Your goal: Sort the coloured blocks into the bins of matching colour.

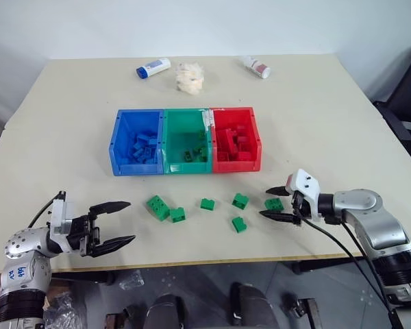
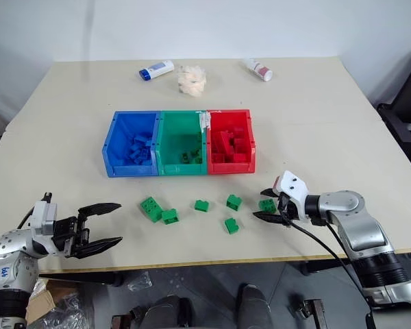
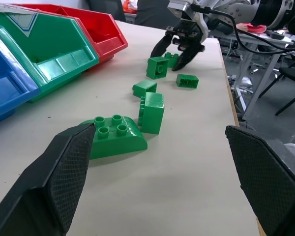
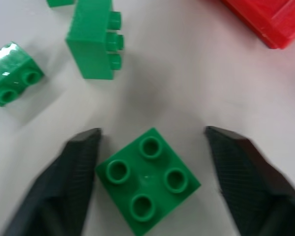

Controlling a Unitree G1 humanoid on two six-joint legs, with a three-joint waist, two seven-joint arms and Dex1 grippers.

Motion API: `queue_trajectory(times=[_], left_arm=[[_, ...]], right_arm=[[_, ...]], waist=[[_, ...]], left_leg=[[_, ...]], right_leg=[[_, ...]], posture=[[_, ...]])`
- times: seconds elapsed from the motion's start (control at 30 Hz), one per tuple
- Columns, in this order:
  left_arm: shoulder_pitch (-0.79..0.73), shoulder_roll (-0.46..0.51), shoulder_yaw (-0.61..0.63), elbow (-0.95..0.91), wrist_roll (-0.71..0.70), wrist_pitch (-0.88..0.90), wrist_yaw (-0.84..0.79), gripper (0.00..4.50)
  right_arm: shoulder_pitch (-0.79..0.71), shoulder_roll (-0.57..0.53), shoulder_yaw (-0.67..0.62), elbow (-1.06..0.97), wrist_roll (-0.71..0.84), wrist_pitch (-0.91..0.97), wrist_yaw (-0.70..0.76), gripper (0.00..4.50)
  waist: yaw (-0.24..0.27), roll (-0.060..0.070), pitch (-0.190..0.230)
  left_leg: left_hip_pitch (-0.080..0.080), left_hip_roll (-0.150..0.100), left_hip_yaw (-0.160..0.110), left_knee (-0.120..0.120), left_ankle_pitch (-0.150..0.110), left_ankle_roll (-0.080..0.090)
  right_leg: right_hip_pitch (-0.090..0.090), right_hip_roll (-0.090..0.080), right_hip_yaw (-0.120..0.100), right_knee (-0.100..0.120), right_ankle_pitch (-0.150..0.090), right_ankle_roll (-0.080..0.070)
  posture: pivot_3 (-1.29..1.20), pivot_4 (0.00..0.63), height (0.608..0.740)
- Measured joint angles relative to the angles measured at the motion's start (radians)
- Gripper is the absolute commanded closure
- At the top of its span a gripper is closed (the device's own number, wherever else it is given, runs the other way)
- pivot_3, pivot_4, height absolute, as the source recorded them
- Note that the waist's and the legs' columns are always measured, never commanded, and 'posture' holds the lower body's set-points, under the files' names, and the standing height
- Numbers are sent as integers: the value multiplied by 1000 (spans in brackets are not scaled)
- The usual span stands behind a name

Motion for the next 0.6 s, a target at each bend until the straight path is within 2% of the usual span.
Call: queue_trajectory(times=[0.03,0.37,0.6], left_arm=[[1,-3,0,-3,0,-1,0,0],[1,-17,0,-19,-1,-8,0,0],[-16,-23,-3,-13,1,-9,1,0]], right_arm=[[3,5,-2,0,0,-4,-4,2420],[30,40,-45,-50,53,30,-35,2441],[-144,140,-61,-94,106,114,-98,2441]], waist=[[0,0,0],[1,0,0],[-2,0,0]], left_leg=[[0,0,0,0,0,0],[0,0,0,0,0,0],[0,0,0,0,0,0]], right_leg=[[0,0,0,0,0,0],[0,0,0,0,0,0],[0,0,0,1,0,0]], posture=[[0,150,740],[0,150,740],[0,150,740]])
